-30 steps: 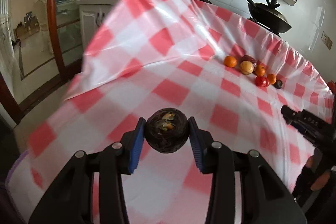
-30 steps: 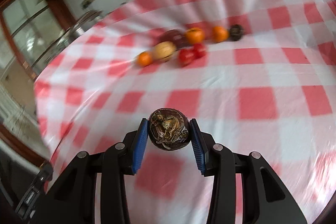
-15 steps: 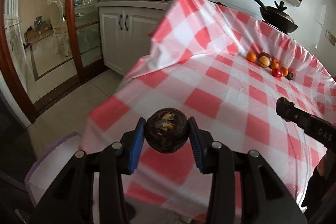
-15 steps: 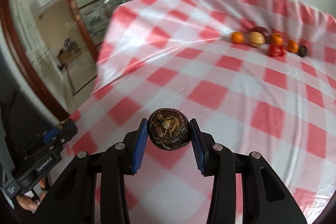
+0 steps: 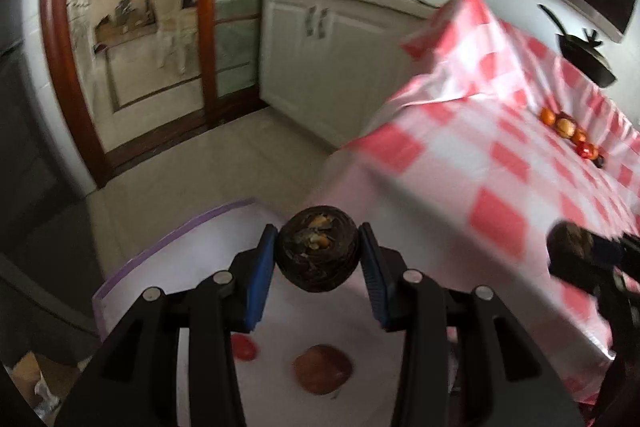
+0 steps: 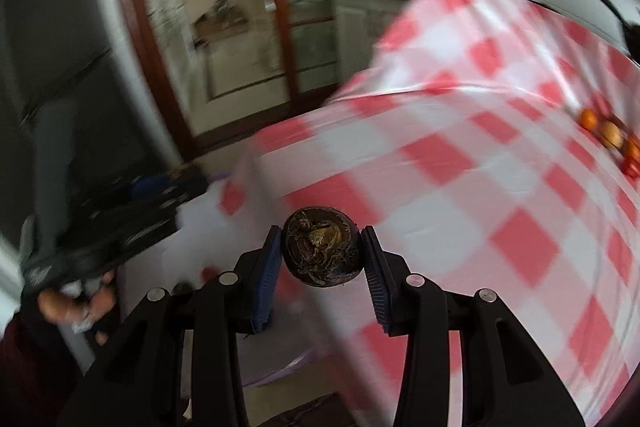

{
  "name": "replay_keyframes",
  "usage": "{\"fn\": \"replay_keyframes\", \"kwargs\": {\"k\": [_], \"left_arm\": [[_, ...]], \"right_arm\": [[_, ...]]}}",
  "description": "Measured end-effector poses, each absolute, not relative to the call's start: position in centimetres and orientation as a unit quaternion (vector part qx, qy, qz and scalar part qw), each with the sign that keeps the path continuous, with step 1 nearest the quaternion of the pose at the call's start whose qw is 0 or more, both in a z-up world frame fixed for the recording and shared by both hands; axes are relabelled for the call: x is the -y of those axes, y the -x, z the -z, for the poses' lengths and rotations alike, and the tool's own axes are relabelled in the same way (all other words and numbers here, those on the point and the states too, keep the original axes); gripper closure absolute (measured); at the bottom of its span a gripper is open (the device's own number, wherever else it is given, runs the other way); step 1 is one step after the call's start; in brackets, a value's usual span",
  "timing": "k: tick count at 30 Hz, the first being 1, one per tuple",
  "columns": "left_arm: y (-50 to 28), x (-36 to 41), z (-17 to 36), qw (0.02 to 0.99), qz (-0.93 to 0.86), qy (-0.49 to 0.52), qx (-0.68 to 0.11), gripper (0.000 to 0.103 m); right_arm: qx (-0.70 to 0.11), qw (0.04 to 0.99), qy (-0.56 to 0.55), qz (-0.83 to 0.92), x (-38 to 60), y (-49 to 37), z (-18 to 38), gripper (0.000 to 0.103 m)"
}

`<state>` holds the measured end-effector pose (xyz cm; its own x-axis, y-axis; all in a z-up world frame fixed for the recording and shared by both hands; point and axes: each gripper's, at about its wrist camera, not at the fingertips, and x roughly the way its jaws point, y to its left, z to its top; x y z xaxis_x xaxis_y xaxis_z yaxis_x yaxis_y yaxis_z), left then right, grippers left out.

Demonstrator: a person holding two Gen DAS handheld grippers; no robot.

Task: Organize fruits
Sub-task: 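Carry both dark brown fruits with both tools over the white box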

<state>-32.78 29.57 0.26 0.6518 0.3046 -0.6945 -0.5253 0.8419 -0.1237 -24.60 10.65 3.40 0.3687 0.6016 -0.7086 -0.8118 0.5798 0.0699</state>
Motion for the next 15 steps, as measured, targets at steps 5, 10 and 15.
{"fn": "replay_keyframes", "kwargs": {"k": [5, 10, 15], "left_arm": [[33.8, -32.6, 3.0, 0.868, -0.258, 0.172, -0.388, 0.062], [33.5, -33.9, 6.6, 0.841, -0.260, 0.159, -0.447, 0.061], [32.7, -34.2, 9.8, 0.819, -0.253, 0.133, -0.497, 0.061]], "right_arm": [[-0.357, 0.756, 0.223, -0.501, -14.3, 29.9, -0.5, 0.063], [-0.390, 0.694, 0.295, -0.528, -17.4, 33.5, 4.6, 0.063], [-0.428, 0.649, 0.330, -0.536, -19.5, 34.9, 8.5, 0.062]]}}
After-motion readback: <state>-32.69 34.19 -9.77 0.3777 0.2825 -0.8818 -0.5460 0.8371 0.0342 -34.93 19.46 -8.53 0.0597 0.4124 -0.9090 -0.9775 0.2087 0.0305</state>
